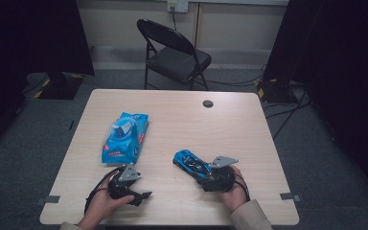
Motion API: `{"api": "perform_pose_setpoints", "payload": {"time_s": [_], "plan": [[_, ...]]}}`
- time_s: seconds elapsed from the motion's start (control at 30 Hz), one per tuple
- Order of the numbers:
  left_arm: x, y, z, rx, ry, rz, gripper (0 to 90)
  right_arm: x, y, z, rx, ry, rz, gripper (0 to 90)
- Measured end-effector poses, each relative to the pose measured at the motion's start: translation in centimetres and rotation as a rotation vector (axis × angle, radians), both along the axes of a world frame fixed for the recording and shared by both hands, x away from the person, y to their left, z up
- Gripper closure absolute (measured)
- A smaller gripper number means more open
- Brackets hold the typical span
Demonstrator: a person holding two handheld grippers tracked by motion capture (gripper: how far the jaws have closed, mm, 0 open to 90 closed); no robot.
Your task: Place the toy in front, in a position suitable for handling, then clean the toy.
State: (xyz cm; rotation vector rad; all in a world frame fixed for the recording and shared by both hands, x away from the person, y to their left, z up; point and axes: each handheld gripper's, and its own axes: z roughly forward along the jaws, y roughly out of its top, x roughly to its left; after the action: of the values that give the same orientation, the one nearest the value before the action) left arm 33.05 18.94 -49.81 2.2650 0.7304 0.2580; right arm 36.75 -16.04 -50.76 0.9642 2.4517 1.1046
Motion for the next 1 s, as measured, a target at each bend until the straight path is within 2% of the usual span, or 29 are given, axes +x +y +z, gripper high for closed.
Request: {"api": "perform_pose_setpoints", "payload": {"time_s": [0.13, 0.3, 0.43, 0.5, 0.57, 0.63, 0.73, 0.77, 0.83, 1.0], "plan": [[0.1, 0.1, 0.4, -0.012, 0.002, -0.004, 16.0, 0.0, 0.0, 0.0, 0.0, 0.0, 0.0, 23.8], [0.3, 0.4, 1.2, -0.036, 0.024, 0.022, 16.0, 0.0, 0.0, 0.0, 0.0, 0.0, 0.0, 23.8], [0.9, 0.7, 2.5, -0.044, 0.036, 0.044, 16.0, 0.0, 0.0, 0.0, 0.0, 0.0, 0.0, 23.8], [1.3, 1.0, 3.2, -0.067, 0.047, 0.064, 16.0, 0.0, 0.0, 0.0, 0.0, 0.0, 0.0, 23.8], [1.7, 1.2, 3.8, -0.072, 0.062, 0.08, 16.1, 0.0, 0.0, 0.0, 0.0, 0.001, -0.001, 23.8], [2.2, 1.3, 4.2, -0.077, 0.062, 0.095, 16.2, 0.0, 0.0, 0.0, 0.0, 0.001, -0.002, 23.8], [2.7, 1.3, 4.8, -0.062, 0.047, 0.089, 16.1, 0.0, 0.0, 0.0, 0.0, 0.0, -0.002, 23.8], [2.8, 1.3, 5.0, -0.068, 0.055, 0.092, 16.2, 0.0, 0.0, 0.0, 0.0, 0.0, -0.002, 23.8], [3.2, 1.4, 5.4, -0.065, 0.041, 0.091, 16.2, 0.0, 0.0, 0.0, 0.0, 0.0, -0.002, 23.8], [4.2, 1.9, 6.5, -0.076, 0.034, 0.118, 16.2, 0.0, 0.0, 0.0, 0.0, 0.001, -0.002, 23.8]]}}
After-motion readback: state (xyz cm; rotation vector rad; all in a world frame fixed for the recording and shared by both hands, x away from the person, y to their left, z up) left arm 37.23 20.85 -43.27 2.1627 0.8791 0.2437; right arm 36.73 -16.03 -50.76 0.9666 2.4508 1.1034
